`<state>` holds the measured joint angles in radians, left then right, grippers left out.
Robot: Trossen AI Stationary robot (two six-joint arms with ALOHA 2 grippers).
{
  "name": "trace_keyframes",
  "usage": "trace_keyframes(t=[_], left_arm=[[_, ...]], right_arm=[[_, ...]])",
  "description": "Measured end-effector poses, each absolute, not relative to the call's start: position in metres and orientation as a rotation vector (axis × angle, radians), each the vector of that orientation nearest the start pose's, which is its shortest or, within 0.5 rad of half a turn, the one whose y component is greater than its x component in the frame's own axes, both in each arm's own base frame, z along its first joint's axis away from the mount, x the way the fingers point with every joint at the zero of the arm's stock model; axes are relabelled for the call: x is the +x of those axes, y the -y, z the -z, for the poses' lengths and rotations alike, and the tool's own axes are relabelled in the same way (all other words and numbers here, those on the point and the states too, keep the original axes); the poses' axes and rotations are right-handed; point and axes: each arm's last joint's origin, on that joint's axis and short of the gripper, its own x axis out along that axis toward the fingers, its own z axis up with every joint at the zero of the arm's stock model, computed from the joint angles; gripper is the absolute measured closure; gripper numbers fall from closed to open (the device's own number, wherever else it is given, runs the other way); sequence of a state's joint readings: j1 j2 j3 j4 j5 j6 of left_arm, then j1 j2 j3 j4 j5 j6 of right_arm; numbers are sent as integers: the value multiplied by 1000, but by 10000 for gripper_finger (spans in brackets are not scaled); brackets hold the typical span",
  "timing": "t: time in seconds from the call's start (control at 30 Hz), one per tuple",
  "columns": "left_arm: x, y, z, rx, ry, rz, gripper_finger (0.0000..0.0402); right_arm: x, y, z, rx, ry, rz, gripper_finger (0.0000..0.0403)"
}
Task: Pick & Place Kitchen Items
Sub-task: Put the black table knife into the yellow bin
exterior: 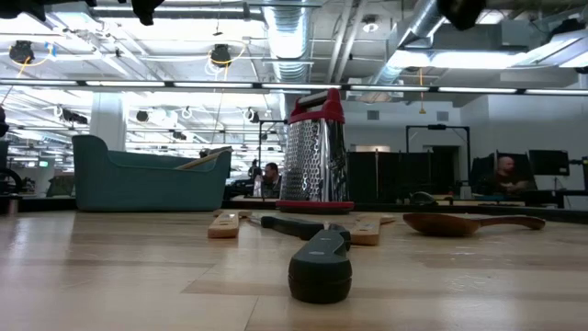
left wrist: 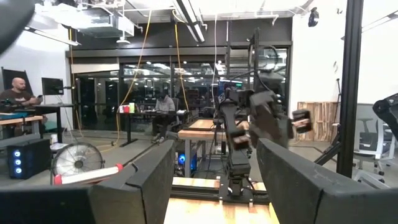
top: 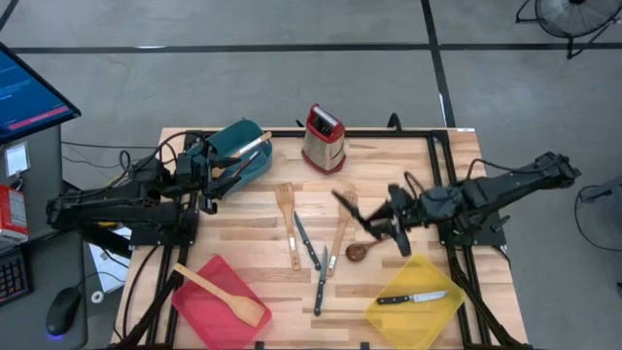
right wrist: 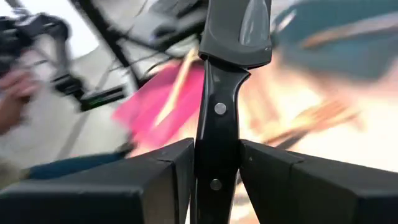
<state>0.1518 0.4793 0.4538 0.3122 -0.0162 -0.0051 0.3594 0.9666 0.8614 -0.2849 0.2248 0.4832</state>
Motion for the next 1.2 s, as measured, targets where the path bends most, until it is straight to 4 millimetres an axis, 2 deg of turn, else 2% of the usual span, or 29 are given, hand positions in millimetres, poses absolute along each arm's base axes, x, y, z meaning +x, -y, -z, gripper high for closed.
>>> trace_keyframes(t=[0.13,0.27,0.43,0.6,0.83,1.2], left_arm=[[123,-19,-307,14,289,-166,190],[123,-19,-307,12,290,-166,190],[123,-19,-307,15,289,-166,190],[123,-19,-307,20,289,-166,190],[123,-19,-307,22,289,-167,190],[123,-20,-307,19,289,-188,190]], right_arm=[[193,-87,-308,546,-540,-123,284],[183,-108,-292,715,-770,-146,284],[161,-132,-267,759,-1085,-52,284],[144,-155,-248,643,-1292,-76,284],[134,-179,-232,338,-1342,-258,284],[131,-200,-201,96,-1437,-302,284]])
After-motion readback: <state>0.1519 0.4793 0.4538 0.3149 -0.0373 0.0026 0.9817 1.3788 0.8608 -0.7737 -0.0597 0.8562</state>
